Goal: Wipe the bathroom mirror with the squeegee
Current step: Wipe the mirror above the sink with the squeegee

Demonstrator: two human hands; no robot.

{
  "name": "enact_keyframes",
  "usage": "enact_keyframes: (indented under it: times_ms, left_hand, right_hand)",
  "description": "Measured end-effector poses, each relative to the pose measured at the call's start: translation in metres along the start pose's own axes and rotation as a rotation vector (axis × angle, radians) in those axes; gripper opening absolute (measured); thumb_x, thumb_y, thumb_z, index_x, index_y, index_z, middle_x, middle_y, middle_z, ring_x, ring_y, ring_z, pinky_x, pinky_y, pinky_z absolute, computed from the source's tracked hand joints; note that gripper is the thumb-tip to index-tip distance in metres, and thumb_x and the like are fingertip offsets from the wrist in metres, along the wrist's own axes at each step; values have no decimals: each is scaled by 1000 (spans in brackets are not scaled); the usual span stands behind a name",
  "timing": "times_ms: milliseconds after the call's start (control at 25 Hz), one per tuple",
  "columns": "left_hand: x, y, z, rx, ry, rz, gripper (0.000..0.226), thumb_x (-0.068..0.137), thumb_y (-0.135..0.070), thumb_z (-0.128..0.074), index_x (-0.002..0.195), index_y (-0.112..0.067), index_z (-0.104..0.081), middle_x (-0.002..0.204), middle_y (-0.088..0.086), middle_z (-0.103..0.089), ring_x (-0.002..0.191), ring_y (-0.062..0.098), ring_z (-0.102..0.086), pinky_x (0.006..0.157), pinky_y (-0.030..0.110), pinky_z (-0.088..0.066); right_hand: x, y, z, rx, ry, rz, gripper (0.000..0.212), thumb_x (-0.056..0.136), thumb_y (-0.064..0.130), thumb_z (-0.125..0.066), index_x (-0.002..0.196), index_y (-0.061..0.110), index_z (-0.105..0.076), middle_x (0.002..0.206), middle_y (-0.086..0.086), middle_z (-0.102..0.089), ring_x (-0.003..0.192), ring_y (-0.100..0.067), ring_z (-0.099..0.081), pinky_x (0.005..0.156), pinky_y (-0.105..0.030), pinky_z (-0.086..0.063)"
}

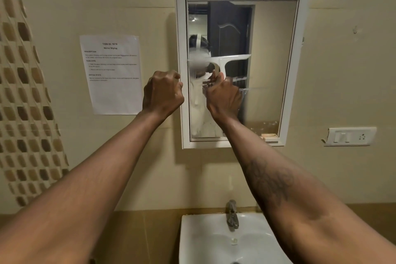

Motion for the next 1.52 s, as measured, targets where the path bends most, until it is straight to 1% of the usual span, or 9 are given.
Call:
enact_keyframes:
  times_ms: [200,440,680,760,920,1040,1200,1360,1520]
  left_hand:
    - [-11,7,-16,1,36,19,26,93,-23,-59,114,-12,-69,105,13,-71,106,34,-63,82,41,-53]
    - [-27,11,-28,-30,72,56,27,92,-24,-60,116,-14,-69,107,13,-70,108,33,-61,85,39,-51]
    - [-46,8,-32,-39,114,71,27,93,-23,-60,118,-15,-68,109,14,-68,109,34,-60,86,39,-50]
    - [-48,4,-29,-41,109,54,26,94,-23,-59,118,-14,-68,109,14,-68,109,33,-61,86,40,-51]
    - [-35,2,-11,-37,30,50,24,94,-21,-56,112,-13,-69,102,14,-70,105,34,-61,80,40,-52]
    - [-24,-2,1,-32,-19,39,22,93,-19,-57,109,-12,-71,98,15,-71,101,34,-63,76,37,-49]
    - [-15,-8,6,-55,-29,13,24,93,-20,-59,112,-12,-71,102,17,-71,103,35,-64,80,39,-54]
    - [-6,-9,10,-56,-46,-11,25,95,-21,-59,113,-10,-72,104,18,-71,105,34,-65,82,41,-55]
    - [1,-6,13,-54,-71,-30,24,93,-18,-58,110,-8,-72,101,18,-72,102,35,-65,77,40,-55]
  right_hand:
    - [-29,-20,-8,9,-57,-20,53,111,50,-29,122,10,-62,101,-11,-71,89,-29,-71,68,-32,-45]
    - [-82,-58,-25,20,23,-125,51,110,45,-30,116,7,-64,95,-16,-73,88,-40,-72,72,-41,-53]
    - [-134,-88,-38,-15,178,-183,43,111,43,-32,108,10,-59,90,-12,-70,82,-34,-70,73,-47,-58]
    - [-128,-85,-30,23,136,-197,42,111,43,-33,108,10,-59,89,-13,-70,81,-34,-69,69,-43,-55]
    - [-86,-50,6,109,-36,-89,40,108,42,-29,99,15,-57,80,-4,-55,66,-24,-51,55,-30,-30]
    - [-35,-21,21,152,-68,-75,48,108,53,-32,104,15,-62,82,1,-60,70,-18,-59,59,-29,-42]
    - [15,17,33,81,-112,-15,40,110,50,-37,107,20,-63,75,15,-48,58,-1,-48,50,-17,-28]
    - [37,30,34,172,-148,-15,45,111,47,-34,106,14,-64,83,3,-65,67,-11,-61,50,-20,-33]
    - [43,36,24,172,-138,-12,48,112,45,-31,108,11,-65,86,0,-66,72,-15,-63,53,-24,-38]
Point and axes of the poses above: each hand's wrist, its own x-axis towards the middle knuckle, its own z-axis out of the back of the hand, y = z × x, the point moved 8 cm from there along x, towards the middle knuckle
